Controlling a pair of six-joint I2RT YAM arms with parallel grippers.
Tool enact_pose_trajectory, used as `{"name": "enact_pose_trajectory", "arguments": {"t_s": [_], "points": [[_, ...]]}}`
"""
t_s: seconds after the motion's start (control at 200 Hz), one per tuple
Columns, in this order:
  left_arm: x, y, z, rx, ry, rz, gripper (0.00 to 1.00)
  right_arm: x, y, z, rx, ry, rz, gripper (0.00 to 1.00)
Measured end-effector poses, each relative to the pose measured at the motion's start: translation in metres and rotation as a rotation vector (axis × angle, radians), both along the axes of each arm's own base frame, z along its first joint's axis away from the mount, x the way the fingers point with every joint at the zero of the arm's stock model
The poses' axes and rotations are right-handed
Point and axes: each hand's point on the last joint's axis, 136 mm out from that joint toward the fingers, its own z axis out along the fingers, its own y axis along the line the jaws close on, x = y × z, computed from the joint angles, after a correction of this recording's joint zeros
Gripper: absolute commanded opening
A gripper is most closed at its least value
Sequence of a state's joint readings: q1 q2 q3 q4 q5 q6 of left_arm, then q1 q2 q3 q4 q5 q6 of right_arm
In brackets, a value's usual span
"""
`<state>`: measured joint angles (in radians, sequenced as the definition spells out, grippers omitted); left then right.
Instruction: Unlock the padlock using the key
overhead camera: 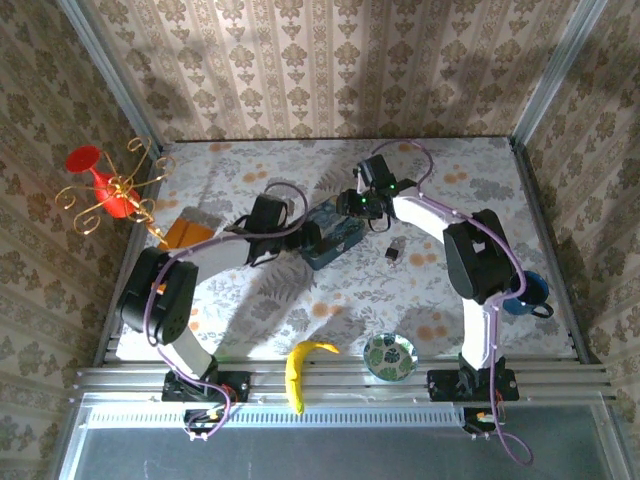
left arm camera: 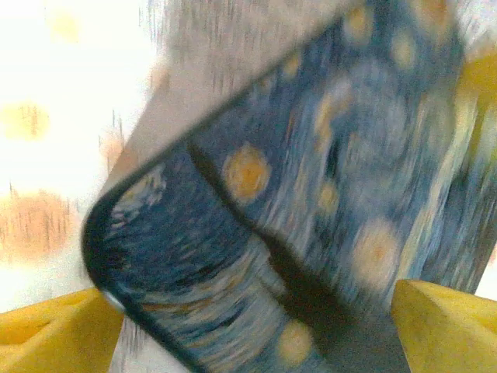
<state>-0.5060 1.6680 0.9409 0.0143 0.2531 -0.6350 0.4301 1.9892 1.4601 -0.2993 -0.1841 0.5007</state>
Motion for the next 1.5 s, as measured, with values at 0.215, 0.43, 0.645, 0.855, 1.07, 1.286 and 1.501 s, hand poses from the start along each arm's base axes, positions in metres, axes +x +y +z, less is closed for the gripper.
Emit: {"name": "enact_pose_trajectory", "arguments": {"t_s": [0.215,0.43,0.645,0.855,1.07,1.286,1.501], "points": [[0.046,0.029,0.033,-0.004,-0.15,0.098,0.97,-0.033,-0.015,0.006,-0.037,0.018,-0.053,0.62],[0.025,0.075,0.06,0.093,-0.279,0.172,1.0,-0.062,-0.086,0.063,-0.113,-0.152,-0.213,0.89],[-0.011,0.157,0.063,0.422,-0.464,0.342,1.0,-0.104,-0.166,0.087,-0.236,-0.339,-0.355,1.0],[-0.022,0.232,0.058,0.717,-0.626,0.48,1.0,-0.131,-0.212,0.068,-0.45,-0.516,-0.387,1.0],[-0.011,0.274,0.042,0.769,-0.66,0.538,1.0,-0.126,-0.234,0.055,-0.586,-0.609,-0.381,1.0],[0.005,0.272,-0.007,0.689,-0.643,0.448,1.0,-0.109,-0.252,0.027,-0.602,-0.639,-0.393,1.0],[0.029,0.263,-0.002,0.601,-0.663,0.368,1.0,-0.091,-0.253,0.011,-0.541,-0.683,-0.37,1.0]]}}
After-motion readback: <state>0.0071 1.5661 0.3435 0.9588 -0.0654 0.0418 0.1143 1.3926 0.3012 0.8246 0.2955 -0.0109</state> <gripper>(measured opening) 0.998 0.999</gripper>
